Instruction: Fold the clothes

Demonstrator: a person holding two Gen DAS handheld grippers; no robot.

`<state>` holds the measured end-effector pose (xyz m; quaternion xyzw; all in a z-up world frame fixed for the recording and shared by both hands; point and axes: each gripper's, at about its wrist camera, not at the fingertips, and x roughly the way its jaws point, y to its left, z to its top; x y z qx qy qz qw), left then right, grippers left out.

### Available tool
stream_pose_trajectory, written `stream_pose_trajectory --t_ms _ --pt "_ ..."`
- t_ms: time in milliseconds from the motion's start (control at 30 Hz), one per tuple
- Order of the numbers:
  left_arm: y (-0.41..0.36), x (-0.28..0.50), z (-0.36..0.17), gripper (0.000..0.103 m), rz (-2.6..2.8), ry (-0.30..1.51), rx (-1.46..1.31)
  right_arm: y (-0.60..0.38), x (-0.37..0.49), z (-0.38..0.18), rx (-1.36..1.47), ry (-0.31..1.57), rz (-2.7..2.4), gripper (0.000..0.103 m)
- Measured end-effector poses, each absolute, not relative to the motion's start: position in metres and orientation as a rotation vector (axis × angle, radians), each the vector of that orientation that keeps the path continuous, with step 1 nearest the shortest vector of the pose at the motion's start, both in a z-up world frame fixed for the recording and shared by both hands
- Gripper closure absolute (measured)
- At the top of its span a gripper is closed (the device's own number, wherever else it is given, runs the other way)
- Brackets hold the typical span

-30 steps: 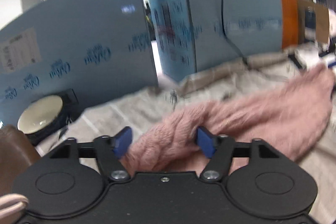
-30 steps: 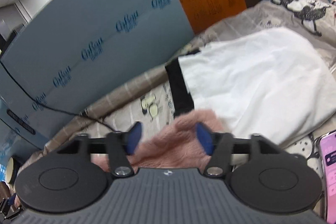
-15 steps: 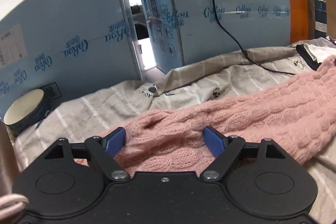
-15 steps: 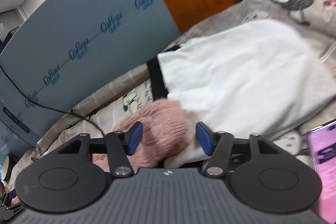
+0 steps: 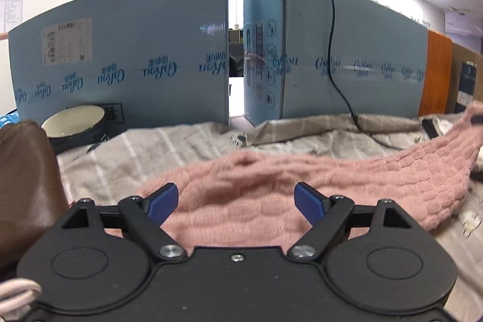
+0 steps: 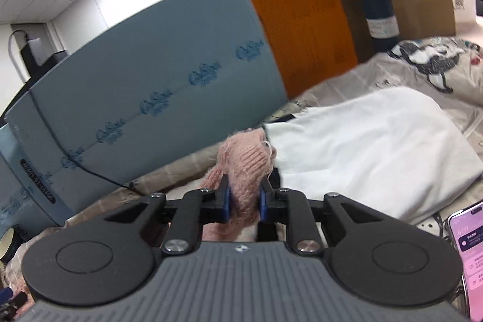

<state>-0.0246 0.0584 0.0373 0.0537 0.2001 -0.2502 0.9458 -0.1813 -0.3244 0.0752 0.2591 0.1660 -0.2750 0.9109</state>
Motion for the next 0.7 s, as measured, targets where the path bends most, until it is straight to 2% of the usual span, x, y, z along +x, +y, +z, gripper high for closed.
stream_pose_trajectory --t_ms 267,700 --pt "0.058 -0.025 0.025 0.019 -0.501 0.423 0.113 -0.256 -0.147 0.09 0.451 0.348 -0.338 0.087" --pt "0.063 -0.023 0.026 0.018 -0.52 0.412 0.059 -0.181 -0.095 0.063 0.344 0.458 -0.18 0.087"
